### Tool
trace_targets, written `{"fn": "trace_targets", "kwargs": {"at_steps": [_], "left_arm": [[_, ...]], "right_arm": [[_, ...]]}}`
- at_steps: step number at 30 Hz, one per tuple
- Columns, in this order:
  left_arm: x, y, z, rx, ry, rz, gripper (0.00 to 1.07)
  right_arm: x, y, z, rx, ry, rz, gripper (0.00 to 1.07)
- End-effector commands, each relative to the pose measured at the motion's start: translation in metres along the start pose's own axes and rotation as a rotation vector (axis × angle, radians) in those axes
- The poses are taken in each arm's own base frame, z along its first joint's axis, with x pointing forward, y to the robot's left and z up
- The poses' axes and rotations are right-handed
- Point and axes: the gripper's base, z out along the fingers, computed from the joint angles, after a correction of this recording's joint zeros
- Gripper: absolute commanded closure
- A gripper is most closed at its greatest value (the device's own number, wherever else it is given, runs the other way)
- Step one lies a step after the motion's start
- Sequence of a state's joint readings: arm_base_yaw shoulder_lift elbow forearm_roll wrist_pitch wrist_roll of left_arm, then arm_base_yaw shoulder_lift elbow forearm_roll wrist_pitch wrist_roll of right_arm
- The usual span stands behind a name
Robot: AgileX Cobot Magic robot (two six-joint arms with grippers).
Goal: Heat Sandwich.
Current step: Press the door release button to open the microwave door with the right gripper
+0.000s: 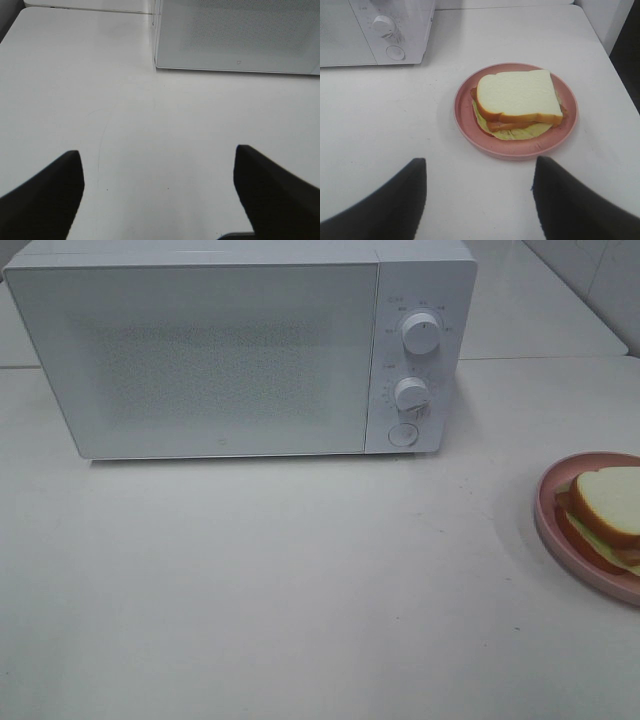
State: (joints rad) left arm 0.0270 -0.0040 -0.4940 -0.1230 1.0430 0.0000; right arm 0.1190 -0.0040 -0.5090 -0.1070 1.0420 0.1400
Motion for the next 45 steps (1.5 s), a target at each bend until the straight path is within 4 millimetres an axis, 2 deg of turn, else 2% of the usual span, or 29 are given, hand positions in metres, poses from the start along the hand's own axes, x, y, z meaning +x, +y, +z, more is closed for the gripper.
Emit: {"fn": "trace_targets", "kwargs": {"at_steps": [1,31,35,45], "left_arm": [[0.001,0.000,-0.003,0.008,-0.032,0.004,0.31],[0.001,0.000,-0.003,0.008,-0.032,0.004,0.31],[0.001,0.000,-0.003,0.008,-0.032,0.004,0.31],[0.001,0.000,-0.003,0.008,-0.032,0.004,0.31]], "right_arm": [[0.002,-0.001,-0.003,0.000,-0.033,0.002,0.46],[0.001,0.003,-0.004,-0.036,-0.034,0.020,0.46],[-0.002,0.003,-0.006,-0.039,-0.060,0.021,0.46],[-0.019,0.004,-0.010,-0.054,-0.251,0.018,0.46]]}}
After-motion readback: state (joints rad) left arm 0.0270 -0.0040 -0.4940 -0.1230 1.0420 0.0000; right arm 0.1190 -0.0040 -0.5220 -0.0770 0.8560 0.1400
